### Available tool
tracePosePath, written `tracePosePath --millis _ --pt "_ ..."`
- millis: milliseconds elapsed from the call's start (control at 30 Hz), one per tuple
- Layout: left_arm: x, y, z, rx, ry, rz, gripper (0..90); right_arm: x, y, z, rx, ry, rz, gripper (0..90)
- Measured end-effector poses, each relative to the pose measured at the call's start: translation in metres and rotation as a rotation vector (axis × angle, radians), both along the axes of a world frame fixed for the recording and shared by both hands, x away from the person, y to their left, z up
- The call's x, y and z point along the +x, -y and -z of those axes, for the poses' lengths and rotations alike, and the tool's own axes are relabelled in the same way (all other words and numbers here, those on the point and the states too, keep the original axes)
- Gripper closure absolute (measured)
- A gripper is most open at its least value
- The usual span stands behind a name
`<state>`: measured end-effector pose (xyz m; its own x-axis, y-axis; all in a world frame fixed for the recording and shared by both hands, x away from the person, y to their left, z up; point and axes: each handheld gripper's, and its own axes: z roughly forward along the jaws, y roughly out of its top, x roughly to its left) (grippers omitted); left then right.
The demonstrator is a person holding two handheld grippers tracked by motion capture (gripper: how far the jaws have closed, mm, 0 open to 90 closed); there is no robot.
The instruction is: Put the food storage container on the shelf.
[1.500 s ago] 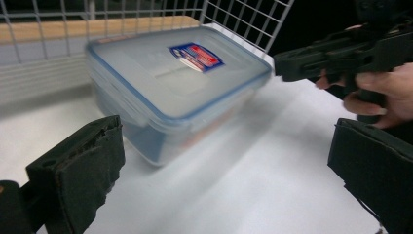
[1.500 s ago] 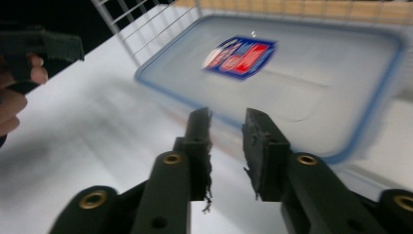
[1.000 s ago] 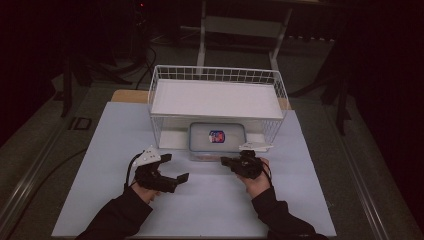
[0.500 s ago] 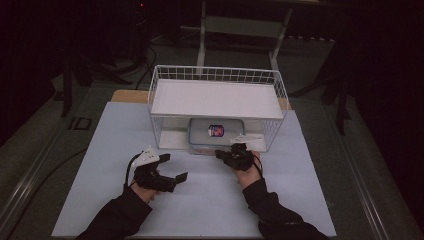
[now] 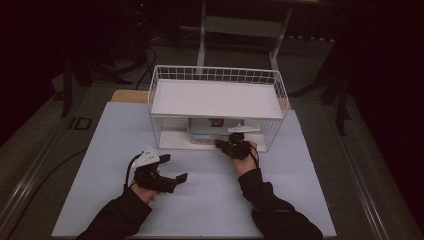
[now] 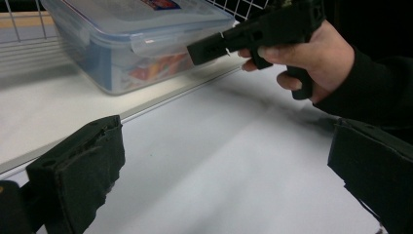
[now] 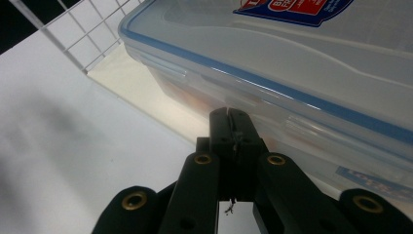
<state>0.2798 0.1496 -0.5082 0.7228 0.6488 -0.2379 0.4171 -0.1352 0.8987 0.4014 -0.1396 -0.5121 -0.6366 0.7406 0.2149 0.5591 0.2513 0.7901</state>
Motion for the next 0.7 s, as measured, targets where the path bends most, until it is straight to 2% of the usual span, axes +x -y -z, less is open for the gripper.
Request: tracePosePath --millis 67,100,267,400,500,600,700 --pt "0.0 0.0 0.0 0.001 0.002 -0.001 0.3 0.003 -0.001 -0.001 0.005 -0.012 0.009 89.7" --pt "0.0 0.0 0.0 0.0 0.002 -0.001 0.3 0.006 -0.001 0.0 0.0 0.007 0.004 89.7" --pt "-0.001 0.0 0.0 0.003 0.001 0.004 0.3 0.011 -0.004 0.0 -0.012 0.015 0.007 89.6" --pt "-0.001 0.001 0.0 0.009 0.005 0.008 0.3 0.009 -0.006 -0.001 -0.018 0.021 -0.007 87.5" --pt "-0.003 0.001 -0.001 0.008 0.008 0.01 0.3 0.003 -0.007 -0.003 -0.016 0.007 -0.018 85.1" --pt "-0.004 0.001 -0.003 0.008 0.017 0.009 0.3 -0.004 -0.006 -0.005 -0.02 0.025 -0.034 82.4" --pt "-0.004 0.0 -0.005 0.014 0.022 0.008 0.3 -0.016 0.0 -0.008 -0.002 0.034 -0.049 71.9"
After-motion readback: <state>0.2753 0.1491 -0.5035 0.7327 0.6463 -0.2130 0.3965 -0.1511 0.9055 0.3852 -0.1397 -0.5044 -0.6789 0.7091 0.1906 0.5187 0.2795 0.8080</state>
